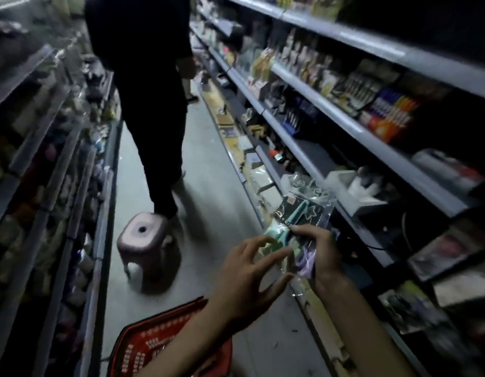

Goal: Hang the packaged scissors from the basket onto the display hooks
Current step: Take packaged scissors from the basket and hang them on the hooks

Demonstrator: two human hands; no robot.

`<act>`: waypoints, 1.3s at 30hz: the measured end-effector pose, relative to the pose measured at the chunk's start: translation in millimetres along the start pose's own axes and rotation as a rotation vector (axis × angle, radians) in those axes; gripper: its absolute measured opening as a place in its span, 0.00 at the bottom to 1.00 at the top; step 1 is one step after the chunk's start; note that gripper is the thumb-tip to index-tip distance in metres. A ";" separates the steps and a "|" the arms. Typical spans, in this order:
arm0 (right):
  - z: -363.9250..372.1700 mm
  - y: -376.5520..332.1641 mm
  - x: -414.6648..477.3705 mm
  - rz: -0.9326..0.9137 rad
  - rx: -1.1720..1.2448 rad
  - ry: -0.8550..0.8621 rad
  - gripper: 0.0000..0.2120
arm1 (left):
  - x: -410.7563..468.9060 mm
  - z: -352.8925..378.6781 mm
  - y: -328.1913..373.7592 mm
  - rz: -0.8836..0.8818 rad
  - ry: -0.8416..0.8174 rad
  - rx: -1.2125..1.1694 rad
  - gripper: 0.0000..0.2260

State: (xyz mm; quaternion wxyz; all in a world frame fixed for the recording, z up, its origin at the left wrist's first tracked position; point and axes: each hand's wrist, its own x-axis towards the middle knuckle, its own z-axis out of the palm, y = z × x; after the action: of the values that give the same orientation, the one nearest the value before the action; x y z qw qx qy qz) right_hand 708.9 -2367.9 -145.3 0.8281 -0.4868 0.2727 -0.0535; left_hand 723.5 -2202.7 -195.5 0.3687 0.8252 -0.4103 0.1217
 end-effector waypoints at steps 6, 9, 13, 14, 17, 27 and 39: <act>-62.8 -73.9 -27.7 -0.092 0.040 0.022 0.08 | 91.5 6.2 51.9 -0.236 0.016 -0.424 0.22; -93.4 -105.1 -45.5 -0.112 0.041 -0.076 0.12 | 151.8 5.2 95.1 -0.417 -0.196 -0.800 0.22; -131.8 -142.0 -66.2 -0.135 -0.081 -0.047 0.09 | 206.9 16.3 142.5 -0.417 -0.292 -0.954 0.15; -141.7 -151.2 -69.7 -0.132 -0.109 -0.043 0.07 | 216.6 20.4 154.3 -0.413 -0.267 -0.982 0.13; -164.0 -174.4 -80.3 -0.178 -0.092 -0.031 0.08 | 239.9 30.0 188.6 -0.386 -0.232 -1.050 0.12; -223.2 -256.9 -113.5 -0.611 -0.097 0.320 0.41 | 309.6 42.2 259.1 -0.251 -0.250 -1.198 0.11; -252.9 -322.2 -201.7 -0.815 -0.408 0.747 0.20 | 380.2 53.7 357.1 -0.079 -0.629 -1.408 0.10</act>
State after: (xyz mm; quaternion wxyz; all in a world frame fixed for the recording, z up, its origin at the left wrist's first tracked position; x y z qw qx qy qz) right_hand 467.9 -2660.6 109.1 0.4783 -0.6500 0.3417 -0.4816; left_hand 685.1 -2603.9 140.0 0.6767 0.4060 -0.4469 -0.4213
